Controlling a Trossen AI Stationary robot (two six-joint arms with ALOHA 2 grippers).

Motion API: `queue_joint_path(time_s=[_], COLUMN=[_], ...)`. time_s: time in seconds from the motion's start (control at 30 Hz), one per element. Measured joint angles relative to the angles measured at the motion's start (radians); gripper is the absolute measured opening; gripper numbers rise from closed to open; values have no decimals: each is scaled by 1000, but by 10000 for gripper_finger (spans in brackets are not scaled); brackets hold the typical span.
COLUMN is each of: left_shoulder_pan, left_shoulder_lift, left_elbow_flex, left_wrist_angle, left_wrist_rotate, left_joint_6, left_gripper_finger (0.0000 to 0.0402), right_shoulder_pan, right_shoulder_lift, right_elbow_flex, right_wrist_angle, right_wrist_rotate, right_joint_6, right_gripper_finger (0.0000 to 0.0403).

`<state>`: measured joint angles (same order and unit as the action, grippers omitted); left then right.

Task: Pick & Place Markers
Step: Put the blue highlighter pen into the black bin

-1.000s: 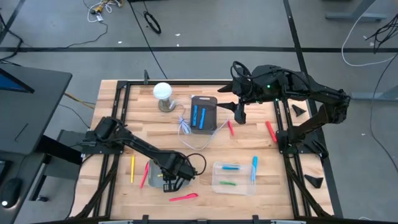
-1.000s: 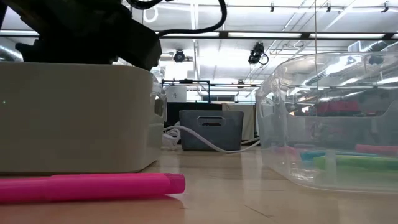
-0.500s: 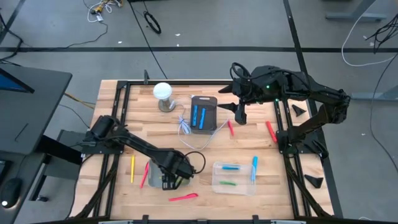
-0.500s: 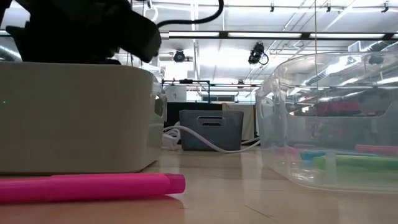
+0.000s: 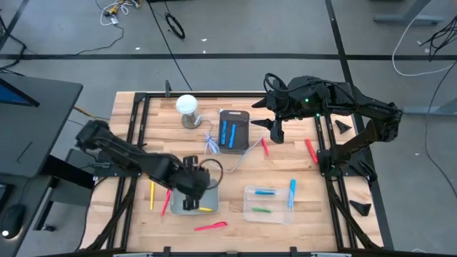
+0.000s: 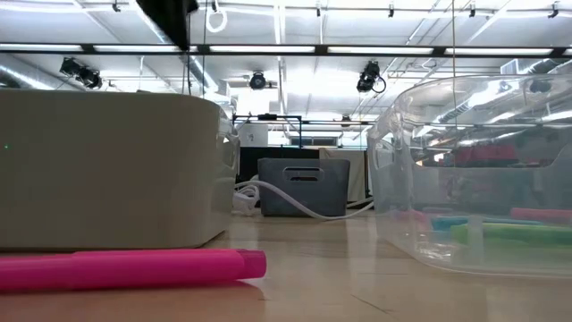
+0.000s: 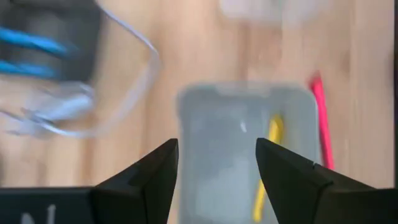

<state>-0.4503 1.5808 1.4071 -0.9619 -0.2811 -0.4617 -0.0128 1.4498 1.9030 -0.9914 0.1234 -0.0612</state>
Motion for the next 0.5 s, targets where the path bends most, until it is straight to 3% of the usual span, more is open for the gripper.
queue_joint_path(time_s=[0.33, 0.5], left_shoulder_pan=[-15, -15], left_shoulder_lift=[-241, -358], left_elbow_flex=[-2, -69], left_wrist_angle=[130, 262], left_wrist_rotate=[-377, -441], left_joint_6=[33, 98], left_gripper_finger=[220, 220], right_shoulder_pan=[17, 54], right_shoulder_lift=[0, -1], right_elbow_flex=[0, -24], right_wrist_angle=[25, 146], right_wrist_rotate=[-9, -11], right_joint_6=[86, 107], right_gripper_finger=[245, 245])
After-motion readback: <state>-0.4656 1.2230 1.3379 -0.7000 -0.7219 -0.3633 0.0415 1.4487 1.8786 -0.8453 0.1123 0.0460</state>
